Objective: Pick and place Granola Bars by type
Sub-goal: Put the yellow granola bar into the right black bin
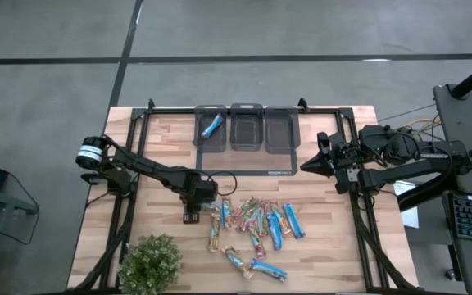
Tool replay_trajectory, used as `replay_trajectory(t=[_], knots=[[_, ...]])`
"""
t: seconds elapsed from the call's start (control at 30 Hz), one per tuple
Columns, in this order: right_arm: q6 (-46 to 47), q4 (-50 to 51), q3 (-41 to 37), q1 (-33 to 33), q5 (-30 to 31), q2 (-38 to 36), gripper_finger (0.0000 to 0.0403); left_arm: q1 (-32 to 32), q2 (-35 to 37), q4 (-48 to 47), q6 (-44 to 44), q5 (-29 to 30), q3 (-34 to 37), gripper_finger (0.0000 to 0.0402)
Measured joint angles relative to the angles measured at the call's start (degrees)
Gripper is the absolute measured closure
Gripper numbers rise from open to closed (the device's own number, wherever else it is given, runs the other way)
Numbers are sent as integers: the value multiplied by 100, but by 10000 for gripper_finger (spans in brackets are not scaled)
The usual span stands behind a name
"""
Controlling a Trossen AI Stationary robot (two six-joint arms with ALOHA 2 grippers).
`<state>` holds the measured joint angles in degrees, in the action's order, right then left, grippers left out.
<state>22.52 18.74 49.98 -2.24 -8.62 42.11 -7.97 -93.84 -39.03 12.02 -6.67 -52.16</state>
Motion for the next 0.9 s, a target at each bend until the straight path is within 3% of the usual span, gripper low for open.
replay_trajectory(t=[0.9], knots=[[-24, 0, 0, 2, 135, 0, 394, 5, 2, -423, -172, 11, -496, 337]])
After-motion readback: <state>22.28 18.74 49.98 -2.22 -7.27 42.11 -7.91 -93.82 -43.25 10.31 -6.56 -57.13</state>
